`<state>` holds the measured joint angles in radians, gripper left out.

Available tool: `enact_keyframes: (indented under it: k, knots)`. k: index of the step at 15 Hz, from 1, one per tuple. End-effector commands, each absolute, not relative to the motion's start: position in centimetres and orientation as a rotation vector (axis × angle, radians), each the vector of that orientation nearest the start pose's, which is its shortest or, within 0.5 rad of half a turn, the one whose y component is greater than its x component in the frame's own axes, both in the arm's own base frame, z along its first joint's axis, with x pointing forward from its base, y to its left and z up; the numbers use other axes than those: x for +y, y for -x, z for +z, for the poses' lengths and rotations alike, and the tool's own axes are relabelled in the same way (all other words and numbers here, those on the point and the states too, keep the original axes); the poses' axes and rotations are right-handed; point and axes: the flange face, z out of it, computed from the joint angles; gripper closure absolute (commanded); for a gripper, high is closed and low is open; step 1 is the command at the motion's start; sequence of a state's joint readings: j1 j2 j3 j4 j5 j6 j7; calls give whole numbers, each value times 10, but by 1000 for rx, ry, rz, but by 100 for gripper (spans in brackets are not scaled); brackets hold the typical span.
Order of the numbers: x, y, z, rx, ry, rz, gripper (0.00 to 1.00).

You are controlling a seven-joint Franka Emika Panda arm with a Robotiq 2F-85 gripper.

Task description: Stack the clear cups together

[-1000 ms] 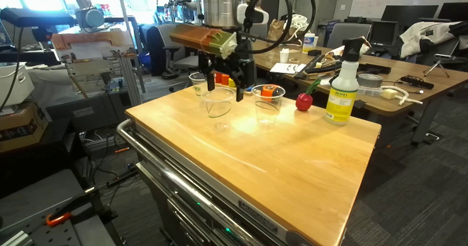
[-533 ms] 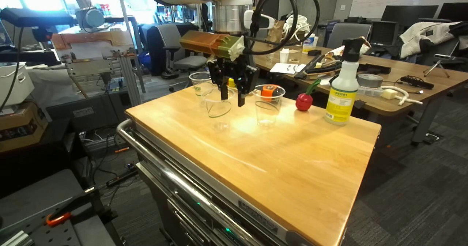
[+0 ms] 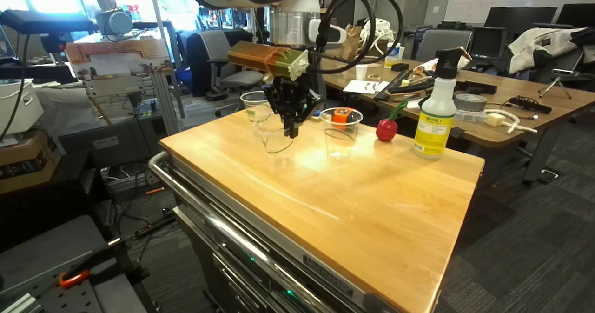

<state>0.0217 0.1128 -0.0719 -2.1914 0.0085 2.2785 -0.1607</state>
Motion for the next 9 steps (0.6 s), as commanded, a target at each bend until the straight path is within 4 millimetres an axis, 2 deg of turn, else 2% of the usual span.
enact_keyframes:
  k: [1,5,9]
  knots:
    - [-25,-548,343,-157,3113,78,96]
    - [-22,-556,365,-120,3154,174,93]
    - [-23,-576,394,-73,3071,317,93]
